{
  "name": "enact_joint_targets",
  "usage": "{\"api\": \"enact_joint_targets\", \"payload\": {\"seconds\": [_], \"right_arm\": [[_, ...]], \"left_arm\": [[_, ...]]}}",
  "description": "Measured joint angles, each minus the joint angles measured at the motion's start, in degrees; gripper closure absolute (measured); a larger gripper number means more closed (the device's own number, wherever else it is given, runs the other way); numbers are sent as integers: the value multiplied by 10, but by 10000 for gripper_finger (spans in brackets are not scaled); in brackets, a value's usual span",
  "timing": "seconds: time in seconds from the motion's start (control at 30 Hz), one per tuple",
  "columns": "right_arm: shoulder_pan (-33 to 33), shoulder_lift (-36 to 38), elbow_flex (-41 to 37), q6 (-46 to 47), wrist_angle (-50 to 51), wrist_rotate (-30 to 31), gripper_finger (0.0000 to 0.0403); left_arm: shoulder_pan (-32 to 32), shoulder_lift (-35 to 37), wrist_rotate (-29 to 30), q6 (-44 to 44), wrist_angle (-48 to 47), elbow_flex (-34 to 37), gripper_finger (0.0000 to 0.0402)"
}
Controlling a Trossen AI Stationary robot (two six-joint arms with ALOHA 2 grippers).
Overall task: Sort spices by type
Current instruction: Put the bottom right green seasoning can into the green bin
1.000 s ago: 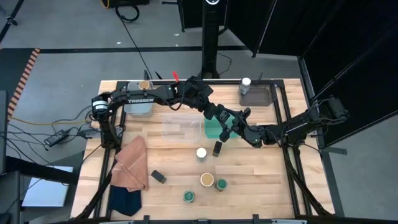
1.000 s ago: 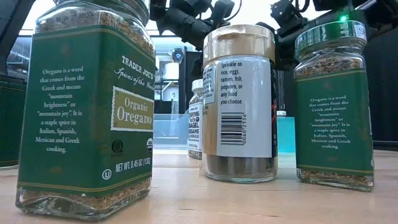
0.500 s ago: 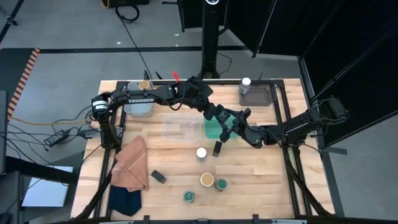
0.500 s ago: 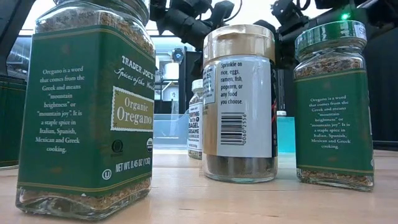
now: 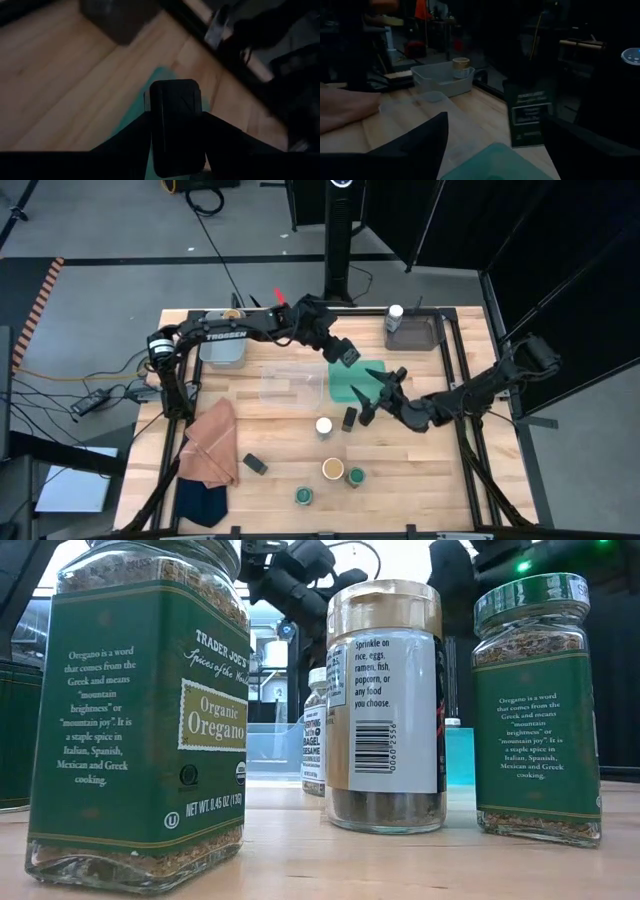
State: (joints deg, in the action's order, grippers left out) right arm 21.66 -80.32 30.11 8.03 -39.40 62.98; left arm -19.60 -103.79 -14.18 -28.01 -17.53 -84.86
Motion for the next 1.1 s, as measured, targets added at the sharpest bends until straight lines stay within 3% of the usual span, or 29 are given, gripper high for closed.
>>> {"api": "enact_joint_targets", "payload": {"seconds": [0.33,0.47,0.63,1.1], "right_arm": [[130,44,0,45,0,176,93],[157,60,0,43,0,233,92],[163,71,-1,43,0,245,95],[160,72,-1,40,-16,246,101]], "left_arm": [[34,0,13,137,-78,-1,236],[55,0,65,209,-93,-1,238],[73,1,109,255,-78,-1,239],[73,-50,95,296,-75,-2,239]]}}
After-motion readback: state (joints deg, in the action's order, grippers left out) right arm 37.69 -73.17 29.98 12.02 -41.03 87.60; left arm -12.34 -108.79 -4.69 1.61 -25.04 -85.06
